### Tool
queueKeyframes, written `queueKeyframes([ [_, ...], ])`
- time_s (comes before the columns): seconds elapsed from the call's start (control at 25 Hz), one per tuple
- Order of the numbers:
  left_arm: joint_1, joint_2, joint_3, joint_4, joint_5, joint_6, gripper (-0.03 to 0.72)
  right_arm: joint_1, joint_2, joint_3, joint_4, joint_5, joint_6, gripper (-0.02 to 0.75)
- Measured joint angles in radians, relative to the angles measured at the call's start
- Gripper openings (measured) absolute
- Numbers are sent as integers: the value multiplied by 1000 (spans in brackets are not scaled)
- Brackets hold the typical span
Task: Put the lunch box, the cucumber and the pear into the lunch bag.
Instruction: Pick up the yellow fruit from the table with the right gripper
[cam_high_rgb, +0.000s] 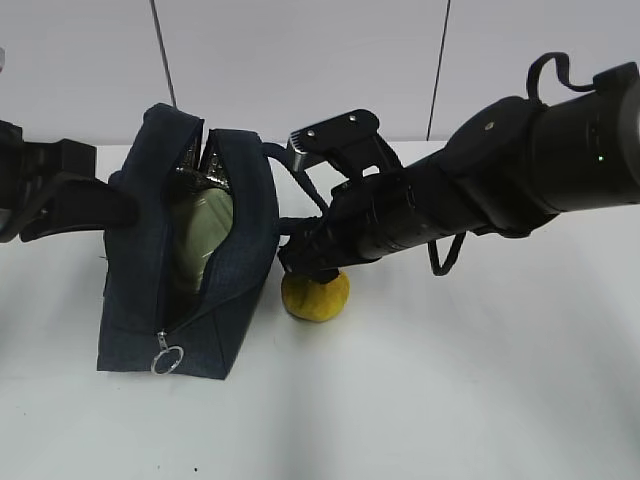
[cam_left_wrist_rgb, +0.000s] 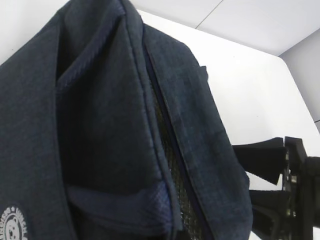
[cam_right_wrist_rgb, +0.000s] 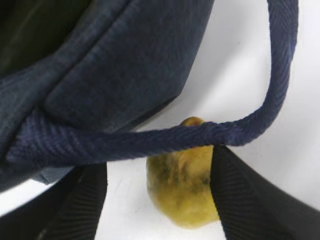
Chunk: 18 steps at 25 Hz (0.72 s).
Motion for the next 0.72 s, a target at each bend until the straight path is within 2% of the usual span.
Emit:
queueKeyframes([
  [0.28, 0, 0, 0, 0, 7, 0, -15, 0, 82, -65, 2, 14, -4, 475],
  [0.36, 0, 0, 0, 0, 9, 0, -15, 0, 89, -66, 2, 23, -4, 430],
  [0.56, 0, 0, 0, 0, 9, 0, -15, 0, 92, -67, -2, 26, -4, 260],
  [0.72, 0, 0, 0, 0, 9, 0, -15, 0, 92, -67, -17, 27, -4, 238],
])
